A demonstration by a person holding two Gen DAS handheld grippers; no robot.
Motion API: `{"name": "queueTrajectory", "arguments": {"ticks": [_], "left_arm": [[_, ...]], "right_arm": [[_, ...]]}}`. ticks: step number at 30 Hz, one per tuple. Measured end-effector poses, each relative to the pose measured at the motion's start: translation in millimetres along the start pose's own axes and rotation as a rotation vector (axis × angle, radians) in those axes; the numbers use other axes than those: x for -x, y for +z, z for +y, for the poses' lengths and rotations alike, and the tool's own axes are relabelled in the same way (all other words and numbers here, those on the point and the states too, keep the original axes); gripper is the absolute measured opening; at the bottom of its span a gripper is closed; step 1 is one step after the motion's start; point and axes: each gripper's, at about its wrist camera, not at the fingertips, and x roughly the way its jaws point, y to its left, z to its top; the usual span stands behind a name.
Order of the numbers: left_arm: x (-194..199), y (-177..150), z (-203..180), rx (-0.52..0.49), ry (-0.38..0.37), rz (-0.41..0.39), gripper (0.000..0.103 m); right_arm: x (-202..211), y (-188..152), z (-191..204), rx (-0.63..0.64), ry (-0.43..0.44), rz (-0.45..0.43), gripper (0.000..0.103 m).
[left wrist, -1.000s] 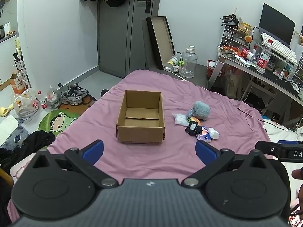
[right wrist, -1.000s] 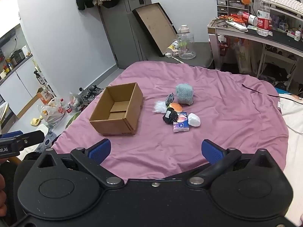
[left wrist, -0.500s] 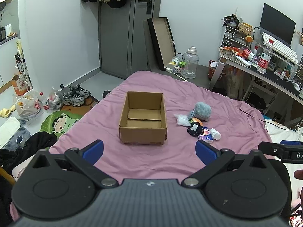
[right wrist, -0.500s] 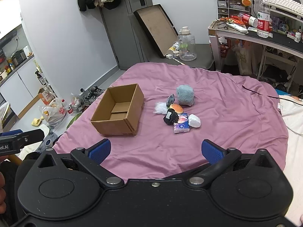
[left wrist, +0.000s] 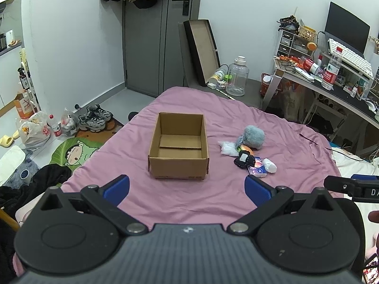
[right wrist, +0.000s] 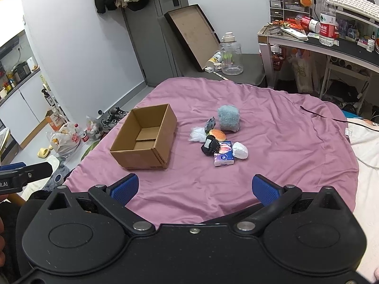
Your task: Organize soft objects
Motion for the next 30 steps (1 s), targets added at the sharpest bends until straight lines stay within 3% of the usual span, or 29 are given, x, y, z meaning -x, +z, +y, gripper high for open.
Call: {"name": "queueTrajectory", "arguments": {"ticks": [30], "left_arm": [[2.7, 2.8, -1.7, 0.006, 0.006, -0.008, 0.103]], "right_arm": [[0.0, 0.0, 2.2, 0.010, 0.000, 0.006, 0.103]]}}
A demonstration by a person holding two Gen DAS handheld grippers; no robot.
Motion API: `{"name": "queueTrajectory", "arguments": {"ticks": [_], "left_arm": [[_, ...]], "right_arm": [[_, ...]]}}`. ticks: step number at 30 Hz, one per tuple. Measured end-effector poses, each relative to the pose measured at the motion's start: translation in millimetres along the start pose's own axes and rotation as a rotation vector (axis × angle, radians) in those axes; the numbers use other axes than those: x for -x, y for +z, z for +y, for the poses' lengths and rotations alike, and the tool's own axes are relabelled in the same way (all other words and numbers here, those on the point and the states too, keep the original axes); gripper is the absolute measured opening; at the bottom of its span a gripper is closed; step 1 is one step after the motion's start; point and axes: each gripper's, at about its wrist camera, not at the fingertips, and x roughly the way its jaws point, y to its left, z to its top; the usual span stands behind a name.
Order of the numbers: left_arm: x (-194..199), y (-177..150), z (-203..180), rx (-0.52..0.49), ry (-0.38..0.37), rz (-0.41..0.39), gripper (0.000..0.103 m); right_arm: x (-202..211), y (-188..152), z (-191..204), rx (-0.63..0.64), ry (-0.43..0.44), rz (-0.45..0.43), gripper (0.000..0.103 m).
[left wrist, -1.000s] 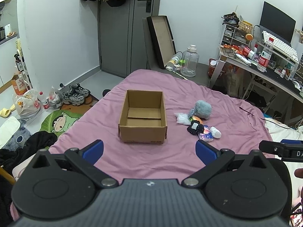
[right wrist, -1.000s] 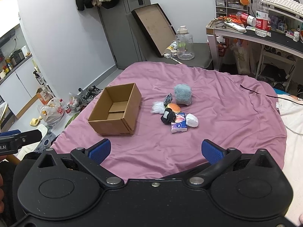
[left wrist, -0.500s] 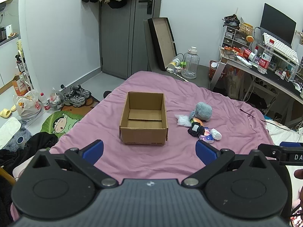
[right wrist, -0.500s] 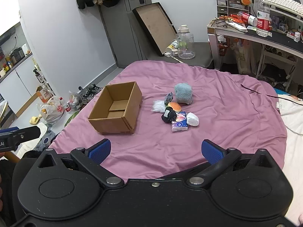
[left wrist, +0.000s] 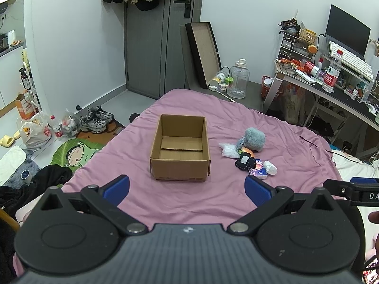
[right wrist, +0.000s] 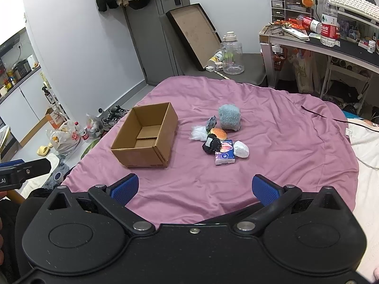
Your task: Organize soft objects
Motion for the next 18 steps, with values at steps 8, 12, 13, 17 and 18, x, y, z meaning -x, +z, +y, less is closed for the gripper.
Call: {"name": "queueTrajectory", "arguments": {"ticks": [8, 12, 13, 17, 18], "left_arm": [[-0.1, -1.3, 0.4, 0.000, -0.002, -0.001, 0.103], [-0.3, -1.6, 1.6, -0.001, -0.003, 0.001, 0.103], [-0.4, -0.9, 1.6, -0.001, -0.004, 0.003, 0.103], [-3.7, -0.6, 2.4, 0.004, -0.004, 0.006, 0.103], [-4.5, 0.0, 2.6, 0.005, -0.005, 0.006, 0.103]], "right_arm": [[1.2, 0.2, 0.9, 0.003, 0.009, -0.002, 0.103], [0.1, 0.0, 1.1, 0.004, 0.012, 0.002, 0.103], [-0.6, 0.4, 1.0, 0.004, 0.013, 0.003, 0.103], [-3.9, 1.3, 0.2, -0.001, 0.015, 0.009, 0.103], [-5.0, 1.4, 0.3, -0.001, 0.016, 0.010, 0.103]]}}
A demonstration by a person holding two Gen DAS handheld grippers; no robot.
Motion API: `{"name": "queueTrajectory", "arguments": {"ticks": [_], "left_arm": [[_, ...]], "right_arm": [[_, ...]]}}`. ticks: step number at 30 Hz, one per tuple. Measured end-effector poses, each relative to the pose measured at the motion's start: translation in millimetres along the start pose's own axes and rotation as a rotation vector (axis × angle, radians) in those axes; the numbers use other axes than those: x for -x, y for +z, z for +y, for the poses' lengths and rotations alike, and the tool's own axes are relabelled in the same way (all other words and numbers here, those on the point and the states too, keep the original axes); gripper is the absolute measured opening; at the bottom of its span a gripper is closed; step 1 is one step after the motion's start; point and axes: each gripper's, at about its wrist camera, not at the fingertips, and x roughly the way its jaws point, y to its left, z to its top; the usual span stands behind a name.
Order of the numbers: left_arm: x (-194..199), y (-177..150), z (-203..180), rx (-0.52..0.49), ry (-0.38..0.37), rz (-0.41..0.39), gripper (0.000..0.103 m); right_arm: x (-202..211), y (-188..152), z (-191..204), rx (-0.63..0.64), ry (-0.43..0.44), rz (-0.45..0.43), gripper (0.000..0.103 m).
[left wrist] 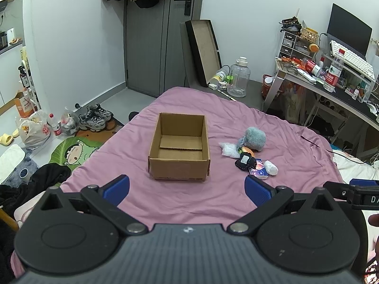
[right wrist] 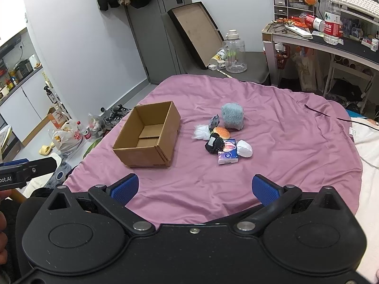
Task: Organize soft objects
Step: 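Move both tools to the pile and close on black plush and white bundle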
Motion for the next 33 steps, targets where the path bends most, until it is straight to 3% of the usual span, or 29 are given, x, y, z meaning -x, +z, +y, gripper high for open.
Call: {"name": "queueTrajectory", "arguments": {"ticks": [16, 33], "left_arm": [[-48, 6, -2, 0.029, 0.025, 0.018, 0.102], [-121, 14, -16, 0.053, -0.030, 0.073, 0.100]], "right_arm": [[-33, 2, -16, -0.035, 0.022, 0.005, 0.103], [-98, 18, -55, -0.159, -0.023, 0.038, 0.097]]}}
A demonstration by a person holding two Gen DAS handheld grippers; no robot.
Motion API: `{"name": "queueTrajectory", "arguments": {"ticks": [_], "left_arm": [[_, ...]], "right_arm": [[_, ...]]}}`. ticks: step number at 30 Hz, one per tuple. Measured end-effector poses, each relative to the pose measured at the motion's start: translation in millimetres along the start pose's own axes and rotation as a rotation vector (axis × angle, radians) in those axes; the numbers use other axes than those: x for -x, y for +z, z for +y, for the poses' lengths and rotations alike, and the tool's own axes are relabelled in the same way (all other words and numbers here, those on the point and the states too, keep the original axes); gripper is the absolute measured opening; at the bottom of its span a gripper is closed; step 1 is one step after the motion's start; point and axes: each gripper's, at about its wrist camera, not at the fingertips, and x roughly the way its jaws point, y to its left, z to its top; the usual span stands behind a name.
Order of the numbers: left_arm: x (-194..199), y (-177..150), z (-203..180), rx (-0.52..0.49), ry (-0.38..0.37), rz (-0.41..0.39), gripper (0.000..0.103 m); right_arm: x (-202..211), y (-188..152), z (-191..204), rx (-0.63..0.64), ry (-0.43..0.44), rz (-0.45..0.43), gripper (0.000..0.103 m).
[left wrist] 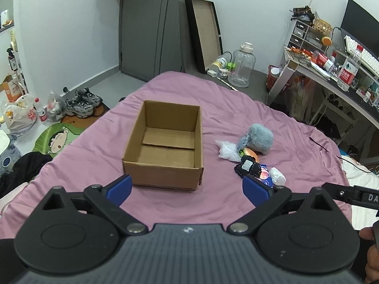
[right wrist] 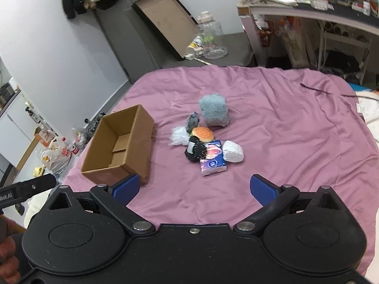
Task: Organize soft objects
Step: 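Move both tools to the pile and close on black plush and white bundle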
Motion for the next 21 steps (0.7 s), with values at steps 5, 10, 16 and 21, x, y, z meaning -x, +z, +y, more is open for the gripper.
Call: {"name": "queueTrajectory", "arguments": {"ticks": [5, 10, 16, 21], "left_arm": [[-20, 6, -10, -0.008, -0.018, 0.022, 0.098], [-41, 12, -22, -0.009, -0.041, 0.052, 0.092], [-68, 16, -45, -0.038, -0.065, 0.091, 0.088], [-87, 20, -62, -0.051, -0.074, 0.108, 0.086]], "right_arm": [[-19, 5, -12, -0.037, -0.009, 0.017, 0.094], [-35, 10, -25, -0.076, -0.016, 0.019, 0.085], [-57, 15, -42, -0.165, 0.004, 0.040, 0.077], [-77, 17, -56, -0.228, 0.012, 0.035, 0.066]]}}
